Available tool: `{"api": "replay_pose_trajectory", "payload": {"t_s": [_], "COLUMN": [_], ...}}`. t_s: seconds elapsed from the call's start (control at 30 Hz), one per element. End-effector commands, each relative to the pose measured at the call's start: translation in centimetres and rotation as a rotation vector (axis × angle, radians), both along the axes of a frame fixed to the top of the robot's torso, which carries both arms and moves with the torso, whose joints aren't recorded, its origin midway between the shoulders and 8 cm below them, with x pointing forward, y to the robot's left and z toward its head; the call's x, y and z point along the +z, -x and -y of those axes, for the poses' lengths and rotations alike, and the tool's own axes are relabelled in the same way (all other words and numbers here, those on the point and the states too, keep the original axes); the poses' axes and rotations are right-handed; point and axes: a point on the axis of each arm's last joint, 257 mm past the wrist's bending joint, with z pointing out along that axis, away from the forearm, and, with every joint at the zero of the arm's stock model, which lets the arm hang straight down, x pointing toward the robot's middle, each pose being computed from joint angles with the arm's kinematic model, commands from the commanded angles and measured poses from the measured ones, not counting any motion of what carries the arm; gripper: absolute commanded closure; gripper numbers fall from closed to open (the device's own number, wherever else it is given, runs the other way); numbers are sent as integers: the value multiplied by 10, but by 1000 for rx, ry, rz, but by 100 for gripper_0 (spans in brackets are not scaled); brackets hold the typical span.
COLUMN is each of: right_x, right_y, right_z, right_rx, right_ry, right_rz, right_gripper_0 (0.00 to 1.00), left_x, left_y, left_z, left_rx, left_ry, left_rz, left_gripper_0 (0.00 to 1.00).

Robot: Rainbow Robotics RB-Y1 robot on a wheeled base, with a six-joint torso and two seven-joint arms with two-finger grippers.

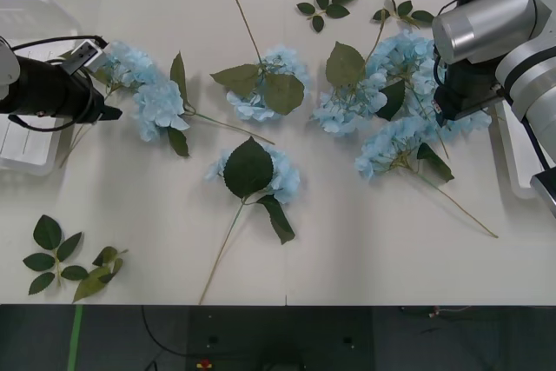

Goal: Place the red flowers into the right box and the blue flowers into the left box. If a person shows an open palm, hand one flower to the person first, then continue sorting.

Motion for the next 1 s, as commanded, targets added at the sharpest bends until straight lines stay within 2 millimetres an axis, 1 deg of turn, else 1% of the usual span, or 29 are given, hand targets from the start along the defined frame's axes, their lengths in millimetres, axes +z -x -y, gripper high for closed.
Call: {"api": "replay_pose_trajectory", "payload": {"t_s": [0.03, 0.17, 0.3, 0.33, 0.4, 0.47, 0.5, 0.53, 0.57, 0.67, 0.7, 0.73, 0.77, 1.0], "right_x": [24, 19, 12, 9, 8, 8, 8, 8, 7, 7, 7, 7, 6, 5], "right_y": [-19, -18, -17, -16, -17, -16, -16, -16, -16, -16, -16, -16, -15, -15], "right_z": [-20, -18, -18, -17, -18, -18, -18, -18, -19, -19, -19, -19, -18, -18], "right_rx": [-11, -19, -31, -35, -34, -36, -39, -40, -41, -44, -46, -49, -53, -57], "right_ry": [-26, -30, -45, -48, -51, -51, -54, -52, -57, -60, -61, -61, -63, -68], "right_rz": [62, 59, 56, 54, 57, 56, 56, 56, 56, 56, 58, 57, 54, 55], "right_gripper_0": [0, 0, 0, 0, 0, 11, 20, 25, 34, 56, 71, 83, 100, 100], "left_x": [10, 4, -6, -10, -16, -25, -30, -35, -39, -47, -50, -53, -58, -78], "left_y": [-22, -21, -18, -17, -15, -12, -9, -8, -6, -3, -2, -1, 2, 15], "left_z": [19, 24, 24, 27, 26, 24, 23, 22, 21, 24, 26, 29, 32, 44], "left_rx": [49, 40, 34, 33, 44, 65, 82, 93, 103, 108, 109, 107, 107, 128], "left_ry": [50, 41, 17, 17, 22, 42, 57, 66, 75, 84, 88, 90, 97, 170], "left_rz": [36, 28, 15, 8, -6, -24, -36, -44, -53, -67, -72, -77, -85, -128], "left_gripper_0": [0, 0, 0, 0, 0, 0, 0, 0, 0, 0, 0, 0, 0, 0]}}
